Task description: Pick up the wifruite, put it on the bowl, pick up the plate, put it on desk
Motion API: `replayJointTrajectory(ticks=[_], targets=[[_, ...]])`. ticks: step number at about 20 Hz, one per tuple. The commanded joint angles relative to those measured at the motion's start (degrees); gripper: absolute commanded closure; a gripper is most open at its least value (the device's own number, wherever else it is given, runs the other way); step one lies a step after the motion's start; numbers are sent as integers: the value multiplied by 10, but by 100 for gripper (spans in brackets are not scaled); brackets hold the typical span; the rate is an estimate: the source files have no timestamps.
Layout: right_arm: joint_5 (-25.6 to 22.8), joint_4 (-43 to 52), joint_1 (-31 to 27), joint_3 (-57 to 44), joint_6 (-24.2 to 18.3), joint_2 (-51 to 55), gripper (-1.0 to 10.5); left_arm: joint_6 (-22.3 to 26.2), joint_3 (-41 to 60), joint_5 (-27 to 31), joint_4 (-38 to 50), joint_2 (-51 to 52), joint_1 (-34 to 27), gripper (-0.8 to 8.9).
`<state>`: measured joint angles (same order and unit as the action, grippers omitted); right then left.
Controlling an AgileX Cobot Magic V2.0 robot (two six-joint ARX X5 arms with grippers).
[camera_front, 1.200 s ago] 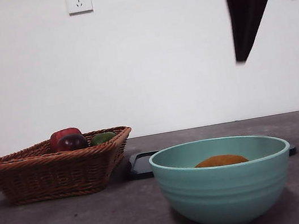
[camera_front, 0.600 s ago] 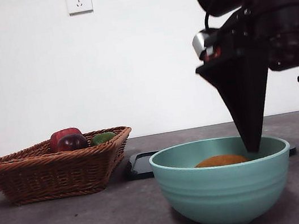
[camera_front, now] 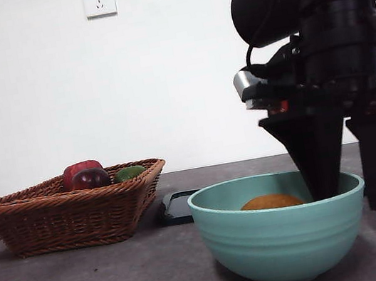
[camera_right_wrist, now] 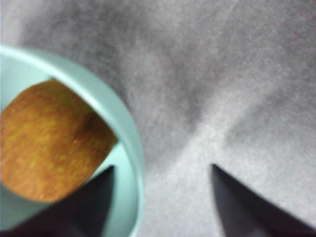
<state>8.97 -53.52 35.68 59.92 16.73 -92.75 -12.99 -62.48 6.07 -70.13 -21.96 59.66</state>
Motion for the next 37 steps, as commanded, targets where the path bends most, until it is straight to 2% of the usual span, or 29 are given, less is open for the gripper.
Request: replayJointTrajectory(ticks=[1,3,10,16,21,29,32,37], targets=[[0,6,7,9,15,-13,866,-1,-6,2,8,0,6,196],[0,10,10,9,20,-13,940,-1,-6,2,8,0,6,196],[-1,3,4,26,35,-12,940,-1,-6,2,7,0,6,196],[-19,-30,-46,116,20,-26,940,-1,-6,2,8,0,6,196],[-17,-83,-107,261,-14,-115,940,-1,-6,2,7,0,6,196],[-10,-127,-137,484,-45,-292,940,-1,-6,2,8,0,6,196],[1,-124,-138,520,-52,-333,940,-1,-6,2,8,0,6,196],[3,-133,-139,519,-63,-351,940,-1,-6,2,8,0,6,196]])
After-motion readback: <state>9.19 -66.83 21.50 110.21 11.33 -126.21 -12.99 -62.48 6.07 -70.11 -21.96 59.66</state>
